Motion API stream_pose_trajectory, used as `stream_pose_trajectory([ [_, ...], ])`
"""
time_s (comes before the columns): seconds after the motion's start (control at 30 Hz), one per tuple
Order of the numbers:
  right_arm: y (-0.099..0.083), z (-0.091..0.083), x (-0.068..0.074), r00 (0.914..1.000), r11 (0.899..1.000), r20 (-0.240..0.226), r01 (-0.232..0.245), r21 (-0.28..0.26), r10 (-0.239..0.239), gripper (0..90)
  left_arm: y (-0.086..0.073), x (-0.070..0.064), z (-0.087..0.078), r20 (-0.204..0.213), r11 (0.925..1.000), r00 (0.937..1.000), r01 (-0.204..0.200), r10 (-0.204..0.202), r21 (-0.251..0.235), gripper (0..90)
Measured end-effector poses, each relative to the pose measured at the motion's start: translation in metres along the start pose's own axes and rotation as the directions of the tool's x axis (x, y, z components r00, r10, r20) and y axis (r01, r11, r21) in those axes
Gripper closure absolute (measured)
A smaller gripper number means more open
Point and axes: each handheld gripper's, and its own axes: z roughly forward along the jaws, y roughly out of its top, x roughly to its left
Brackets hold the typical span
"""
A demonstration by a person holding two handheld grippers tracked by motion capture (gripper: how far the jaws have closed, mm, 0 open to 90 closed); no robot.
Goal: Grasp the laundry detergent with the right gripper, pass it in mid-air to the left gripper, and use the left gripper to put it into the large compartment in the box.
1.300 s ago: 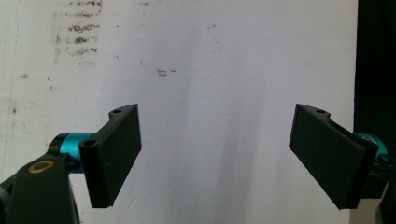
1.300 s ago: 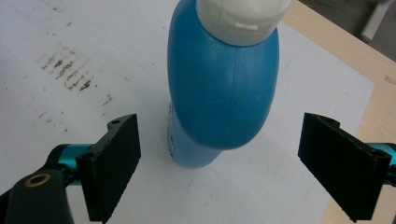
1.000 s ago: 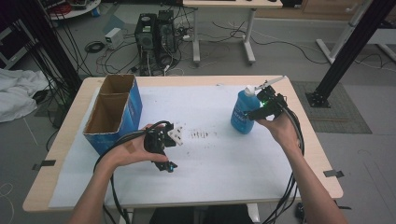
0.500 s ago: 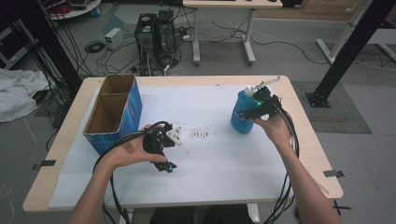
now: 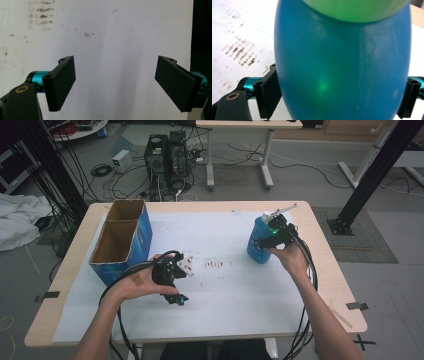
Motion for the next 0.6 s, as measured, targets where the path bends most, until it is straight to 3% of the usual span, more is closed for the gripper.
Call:
stream_pose_trajectory([
  [0.17,0.0,-0.0001,-0.0003,1.0,1.0,-0.001,-0.002,-0.002,0.002,12.6,-0.0002,-0.0002,0.0,-0.002,1.0,1.0,0.0,0.0,0.0,16.9],
  [0.2,0.0,-0.0006,-0.0005,1.0,1.0,-0.005,-0.002,-0.006,0.002,18.0,-0.0003,-0.0001,0.0,-0.002,1.0,1.0,0.0,0.0,0.0,17.0],
  [0.53,0.0,0.0013,-0.0005,0.9999,1.0,-0.009,-0.004,-0.01,0.004,18.4,-0.0014,-0.0004,0.0019,0.002,1.0,1.0,0.004,-0.004,-0.003,17.0],
  [0.6,-0.0002,0.0015,-0.0002,0.9998,1.0,-0.017,-0.005,-0.008,0.005,22.8,-0.0017,-0.0003,0.0019,0.0,1.0,1.0,0.007,-0.007,-0.005,17.0],
])
